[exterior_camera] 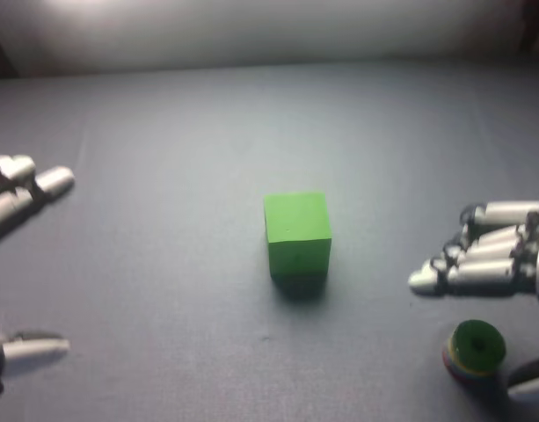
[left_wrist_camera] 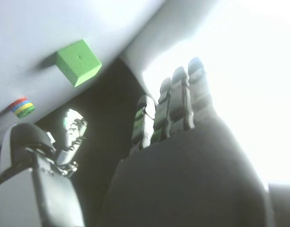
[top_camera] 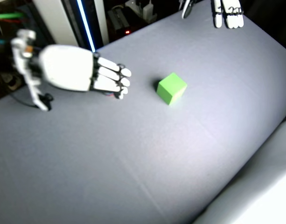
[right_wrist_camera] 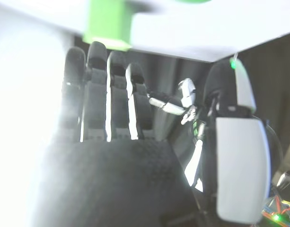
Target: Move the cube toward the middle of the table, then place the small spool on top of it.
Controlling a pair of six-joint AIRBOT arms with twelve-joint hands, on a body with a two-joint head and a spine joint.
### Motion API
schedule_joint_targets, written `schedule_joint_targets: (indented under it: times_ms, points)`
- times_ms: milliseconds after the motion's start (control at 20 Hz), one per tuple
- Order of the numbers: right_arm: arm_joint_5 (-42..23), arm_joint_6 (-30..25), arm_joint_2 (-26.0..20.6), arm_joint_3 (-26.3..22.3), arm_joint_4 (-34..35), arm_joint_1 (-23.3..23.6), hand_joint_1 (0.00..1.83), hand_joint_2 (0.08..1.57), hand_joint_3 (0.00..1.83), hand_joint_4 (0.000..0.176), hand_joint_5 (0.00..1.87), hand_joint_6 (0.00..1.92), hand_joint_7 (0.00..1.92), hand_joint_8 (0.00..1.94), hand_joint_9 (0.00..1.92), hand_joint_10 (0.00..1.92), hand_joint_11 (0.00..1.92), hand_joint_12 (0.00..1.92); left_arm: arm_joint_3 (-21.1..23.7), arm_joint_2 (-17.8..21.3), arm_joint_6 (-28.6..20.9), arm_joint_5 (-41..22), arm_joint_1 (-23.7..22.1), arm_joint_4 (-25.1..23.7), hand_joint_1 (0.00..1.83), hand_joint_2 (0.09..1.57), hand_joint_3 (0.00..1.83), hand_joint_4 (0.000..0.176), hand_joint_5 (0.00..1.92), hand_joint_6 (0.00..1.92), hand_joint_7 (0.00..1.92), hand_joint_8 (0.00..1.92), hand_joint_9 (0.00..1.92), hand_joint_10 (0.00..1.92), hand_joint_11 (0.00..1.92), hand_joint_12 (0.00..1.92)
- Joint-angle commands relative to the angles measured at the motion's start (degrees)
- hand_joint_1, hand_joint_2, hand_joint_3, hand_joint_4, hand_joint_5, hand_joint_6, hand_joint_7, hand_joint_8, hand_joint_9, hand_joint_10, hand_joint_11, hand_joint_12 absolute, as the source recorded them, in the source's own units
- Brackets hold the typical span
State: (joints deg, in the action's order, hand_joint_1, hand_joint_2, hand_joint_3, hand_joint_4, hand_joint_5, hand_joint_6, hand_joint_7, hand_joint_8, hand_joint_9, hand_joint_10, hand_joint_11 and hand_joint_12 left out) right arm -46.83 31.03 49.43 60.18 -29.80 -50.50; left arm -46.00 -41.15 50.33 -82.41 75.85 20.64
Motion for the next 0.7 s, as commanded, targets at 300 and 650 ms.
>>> schedule_joint_targets:
  times_ms: [300, 650]
  points:
    - [1.23, 0.66, 1.95, 1.34, -0.09, 1.11, 0.89, 1.0, 0.0, 0.019, 0.34, 0.01, 0.42, 0.01, 0.67, 0.02, 0.39, 0.98, 0.16, 0.44, -0.35, -7.94, 0.22, 0.0, 0.55, 0.96, 0.01, 0.176, 0.0, 0.0, 0.0, 0.0, 0.0, 0.0, 0.0, 0.0]
    - [2.14, 1.07, 3.67, 2.06, -1.07, 2.22, 0.9, 1.01, 0.0, 0.015, 0.39, 0.01, 0.47, 0.01, 0.68, 0.02, 0.38, 0.95, 0.06, 0.18, -0.47, -8.09, 0.23, -0.01, 0.6, 0.96, 0.0, 0.176, 0.0, 0.0, 0.0, 0.0, 0.0, 0.0, 0.0, 0.0]
